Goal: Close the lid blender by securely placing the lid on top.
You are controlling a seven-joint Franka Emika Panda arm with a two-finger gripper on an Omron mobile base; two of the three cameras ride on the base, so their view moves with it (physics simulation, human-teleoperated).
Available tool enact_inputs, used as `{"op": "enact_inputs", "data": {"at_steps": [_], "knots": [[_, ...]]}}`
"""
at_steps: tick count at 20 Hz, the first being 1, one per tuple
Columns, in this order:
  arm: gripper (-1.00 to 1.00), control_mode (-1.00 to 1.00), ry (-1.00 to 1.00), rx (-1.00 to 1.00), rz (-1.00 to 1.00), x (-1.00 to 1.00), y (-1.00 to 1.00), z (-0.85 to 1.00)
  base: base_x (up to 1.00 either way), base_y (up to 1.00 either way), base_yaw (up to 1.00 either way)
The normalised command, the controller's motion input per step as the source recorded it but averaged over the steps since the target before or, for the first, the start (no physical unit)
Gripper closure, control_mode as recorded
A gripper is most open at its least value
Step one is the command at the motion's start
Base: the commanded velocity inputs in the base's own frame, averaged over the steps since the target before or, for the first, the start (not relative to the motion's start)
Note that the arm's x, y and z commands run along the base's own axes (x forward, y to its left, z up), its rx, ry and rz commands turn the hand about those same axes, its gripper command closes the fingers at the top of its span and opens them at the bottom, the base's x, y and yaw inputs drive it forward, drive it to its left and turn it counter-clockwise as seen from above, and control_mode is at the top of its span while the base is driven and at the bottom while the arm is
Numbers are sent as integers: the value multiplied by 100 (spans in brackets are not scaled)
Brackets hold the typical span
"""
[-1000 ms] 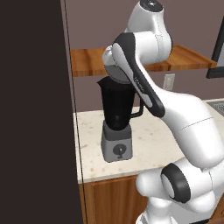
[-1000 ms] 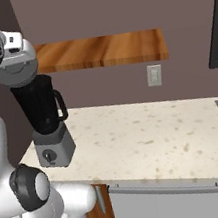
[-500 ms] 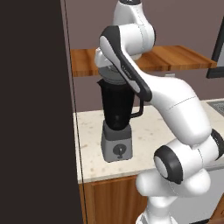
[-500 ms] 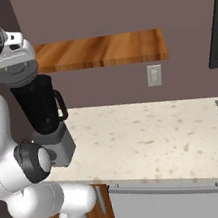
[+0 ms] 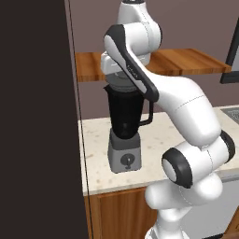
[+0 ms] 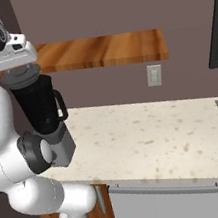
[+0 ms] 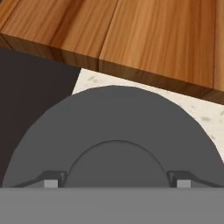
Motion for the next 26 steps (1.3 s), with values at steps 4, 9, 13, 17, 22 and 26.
{"op": "enact_inputs", "data": {"at_steps": [4,9,13,17,22,26], "knots": [[100,-100,0,0,2,0,-10,-29,0,0,0],[100,-100,0,0,3,4,-7,-19,0,0,0],[100,-100,0,0,6,25,0,-6,0,0,0],[100,-100,0,0,8,37,0,-4,0,0,0],[100,-100,-3,0,6,7,-2,-10,0,0,0],[100,-100,-10,0,6,0,-6,-14,0,0,0]]}}
